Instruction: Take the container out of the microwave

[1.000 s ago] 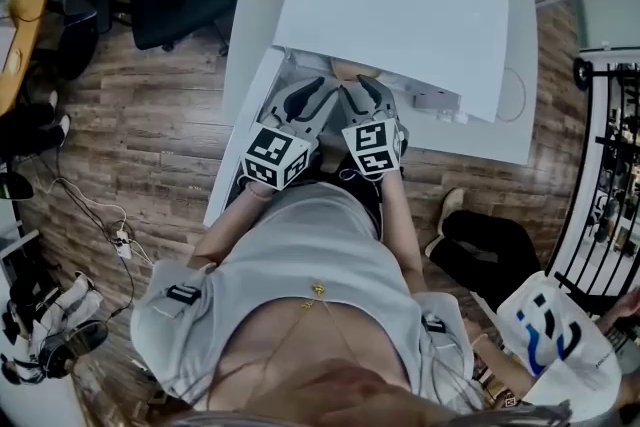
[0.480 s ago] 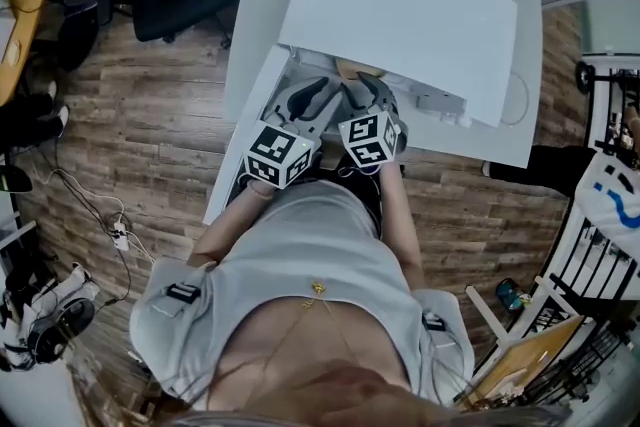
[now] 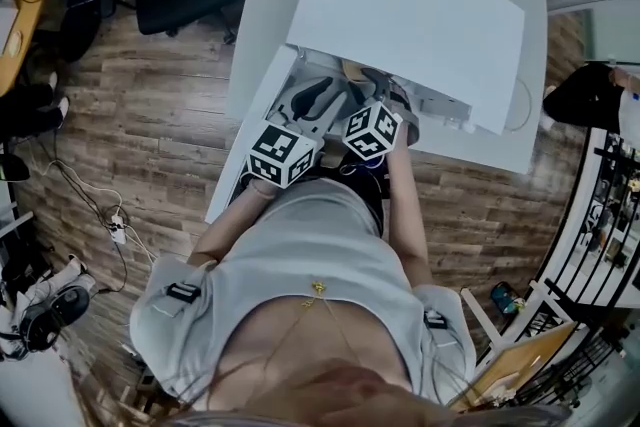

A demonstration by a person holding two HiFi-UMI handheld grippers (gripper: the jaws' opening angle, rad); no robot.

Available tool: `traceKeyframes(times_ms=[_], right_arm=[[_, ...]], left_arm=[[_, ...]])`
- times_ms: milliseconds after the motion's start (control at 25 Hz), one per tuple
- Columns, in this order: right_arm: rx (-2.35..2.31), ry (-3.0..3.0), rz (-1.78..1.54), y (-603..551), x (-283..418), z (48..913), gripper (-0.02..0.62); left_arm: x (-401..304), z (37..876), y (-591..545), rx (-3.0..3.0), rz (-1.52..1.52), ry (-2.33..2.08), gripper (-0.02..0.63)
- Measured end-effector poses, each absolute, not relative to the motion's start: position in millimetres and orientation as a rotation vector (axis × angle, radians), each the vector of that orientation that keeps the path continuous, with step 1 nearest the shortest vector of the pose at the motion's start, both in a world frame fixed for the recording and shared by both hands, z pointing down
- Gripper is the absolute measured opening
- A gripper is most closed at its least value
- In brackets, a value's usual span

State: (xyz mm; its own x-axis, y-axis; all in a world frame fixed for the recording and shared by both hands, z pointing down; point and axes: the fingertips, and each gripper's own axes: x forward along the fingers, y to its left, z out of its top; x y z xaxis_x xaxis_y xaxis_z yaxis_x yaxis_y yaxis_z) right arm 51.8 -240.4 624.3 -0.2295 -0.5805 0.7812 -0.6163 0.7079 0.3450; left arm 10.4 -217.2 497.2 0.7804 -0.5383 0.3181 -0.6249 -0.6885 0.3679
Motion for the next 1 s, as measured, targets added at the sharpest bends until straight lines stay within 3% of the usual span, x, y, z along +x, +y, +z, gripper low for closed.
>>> traceKeyframes(times_ms=[440,1000], right_arm=[[0.774,-1.846,0.029,-240,47,639,0.089],[0.713,-1.794,-0.046,-237,50,639,0.055]], left_arm=[[9,498,-220,2.504,0.251,-0.88,0.122],[10,501,-219,2.498,0.276,-0.876,0.123]])
